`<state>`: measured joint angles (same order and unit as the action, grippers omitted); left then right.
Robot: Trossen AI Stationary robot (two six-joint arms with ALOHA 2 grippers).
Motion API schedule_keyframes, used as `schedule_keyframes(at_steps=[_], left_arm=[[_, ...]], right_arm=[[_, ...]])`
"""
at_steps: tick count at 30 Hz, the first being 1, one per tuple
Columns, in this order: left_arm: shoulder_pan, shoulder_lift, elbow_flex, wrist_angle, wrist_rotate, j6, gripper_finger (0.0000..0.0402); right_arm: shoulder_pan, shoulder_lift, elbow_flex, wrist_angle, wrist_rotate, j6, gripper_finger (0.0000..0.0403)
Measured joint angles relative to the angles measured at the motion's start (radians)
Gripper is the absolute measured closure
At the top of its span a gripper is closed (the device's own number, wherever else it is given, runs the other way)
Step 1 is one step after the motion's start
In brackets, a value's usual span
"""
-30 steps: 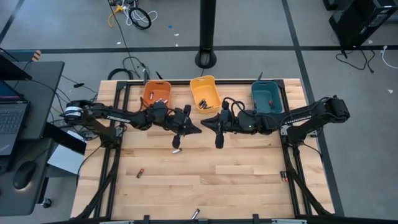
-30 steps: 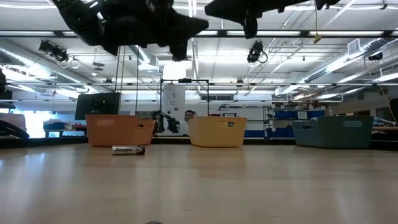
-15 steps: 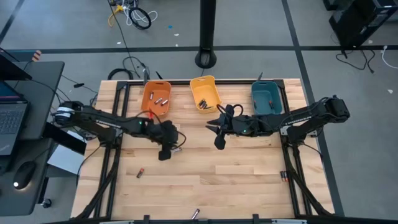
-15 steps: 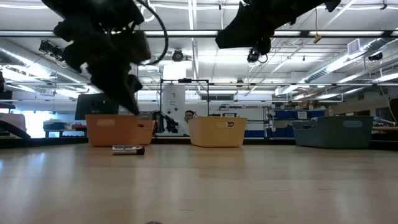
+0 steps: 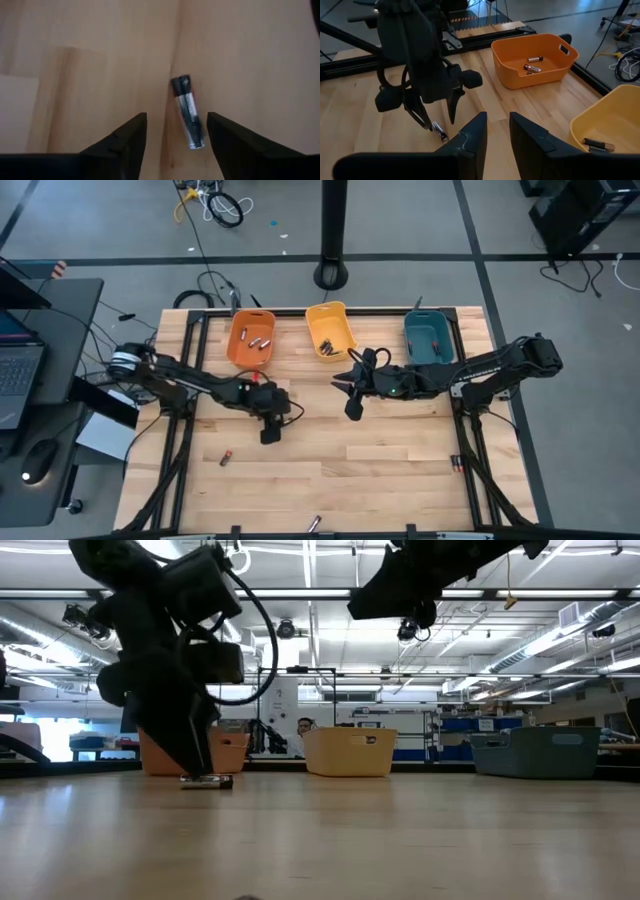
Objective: Sort batteries
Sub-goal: Put the silver battery into the orange bin
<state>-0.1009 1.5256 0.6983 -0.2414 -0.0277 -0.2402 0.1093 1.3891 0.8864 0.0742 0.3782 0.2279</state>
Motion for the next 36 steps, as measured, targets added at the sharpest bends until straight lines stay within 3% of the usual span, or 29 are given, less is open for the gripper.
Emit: schedule_keyframes(at_steps=[8,18,27,36], left_arm=[[-0.009,0.077,0.005,-0.009,-0.051,0.002,0.0205],[-0.020,0.075,0.003,-0.006,-0.069,0.160,0.0354],[-0.022,0.068,0.113,-0.151,-0.119,0.259,0.0354],[0.069,-0.073,0.241,-0.370,-0.218,0.295,0.0354]], right_arm=[[0.000,0.000,0.000,-0.002,0.000,-0.003,0.0311],[0.000,0.000,0.000,-0.014,0.000,-0.011,0.0319],[0.006,0.000,0.000,-0.008,-0.001,-0.015,0.0320],[0.023,0.000,0.001,-0.030,-0.001,-0.021,0.0322]])
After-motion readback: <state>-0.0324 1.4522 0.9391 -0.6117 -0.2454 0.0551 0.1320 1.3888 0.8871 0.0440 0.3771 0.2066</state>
